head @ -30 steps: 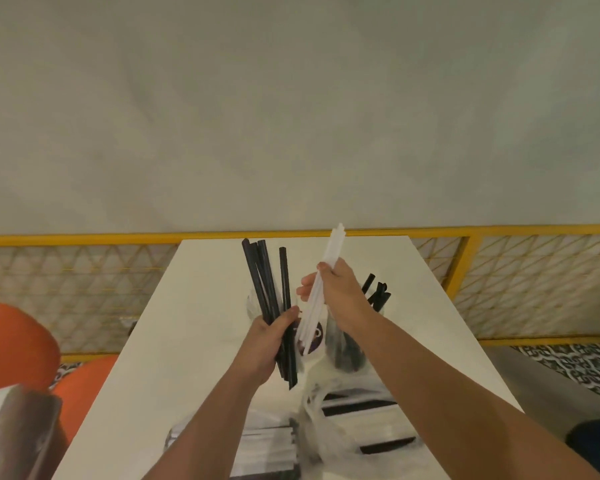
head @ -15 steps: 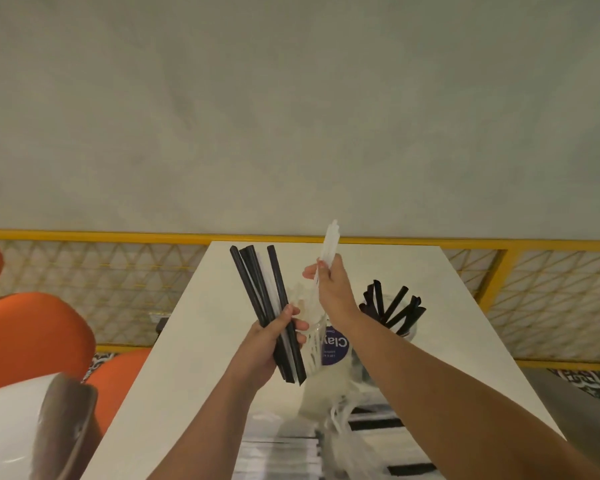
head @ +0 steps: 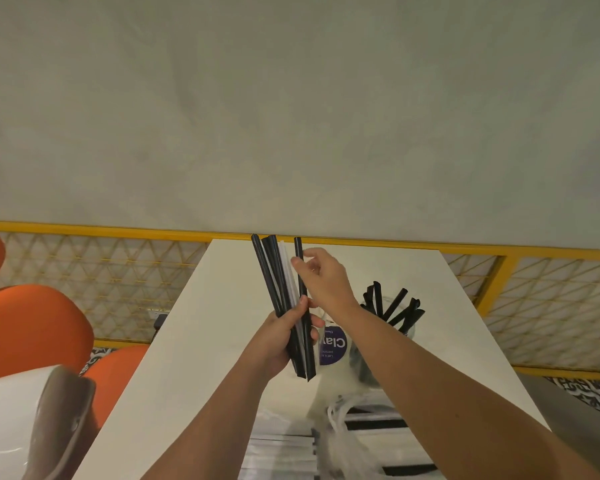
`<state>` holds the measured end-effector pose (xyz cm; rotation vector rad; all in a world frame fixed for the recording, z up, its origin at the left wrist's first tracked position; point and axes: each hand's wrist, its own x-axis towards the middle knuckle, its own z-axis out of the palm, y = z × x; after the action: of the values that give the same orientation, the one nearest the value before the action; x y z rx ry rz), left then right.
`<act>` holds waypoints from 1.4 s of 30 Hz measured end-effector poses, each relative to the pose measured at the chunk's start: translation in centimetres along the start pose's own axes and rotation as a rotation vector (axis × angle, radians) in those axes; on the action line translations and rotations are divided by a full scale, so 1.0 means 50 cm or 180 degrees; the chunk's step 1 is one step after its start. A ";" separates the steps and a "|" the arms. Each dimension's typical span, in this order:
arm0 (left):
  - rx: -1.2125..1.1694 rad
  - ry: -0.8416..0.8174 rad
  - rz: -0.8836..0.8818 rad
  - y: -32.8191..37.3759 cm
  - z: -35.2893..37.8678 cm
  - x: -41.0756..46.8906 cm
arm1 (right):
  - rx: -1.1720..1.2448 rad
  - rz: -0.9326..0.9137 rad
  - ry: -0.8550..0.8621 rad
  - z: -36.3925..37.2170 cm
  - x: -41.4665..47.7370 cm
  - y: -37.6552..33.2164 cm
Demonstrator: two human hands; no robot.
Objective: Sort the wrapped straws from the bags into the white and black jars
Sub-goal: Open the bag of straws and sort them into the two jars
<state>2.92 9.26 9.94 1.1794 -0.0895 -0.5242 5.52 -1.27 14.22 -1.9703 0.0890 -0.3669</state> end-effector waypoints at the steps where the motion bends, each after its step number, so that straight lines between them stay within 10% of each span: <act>1: -0.0020 -0.0012 -0.0014 0.000 0.005 0.001 | 0.0019 0.0124 -0.0129 -0.002 0.001 -0.003; 9: 0.0002 0.0505 -0.0075 -0.003 0.024 0.016 | 0.0733 0.0440 0.0068 -0.032 0.015 -0.013; 21: 0.0881 0.0399 0.0203 -0.023 0.055 0.027 | -0.1113 0.0178 -0.0459 -0.055 0.011 -0.024; 34: 0.1080 0.0628 0.0010 -0.027 0.068 0.044 | 0.1456 0.0781 0.0381 -0.172 0.035 -0.035; 42: 0.0659 0.0144 0.0034 -0.020 0.072 0.039 | 0.0697 -0.0261 0.0964 -0.223 0.046 0.023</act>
<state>3.10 5.04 10.06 1.3914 -0.1132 -0.4868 4.54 -12.09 17.83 -1.6944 0.1553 -0.6982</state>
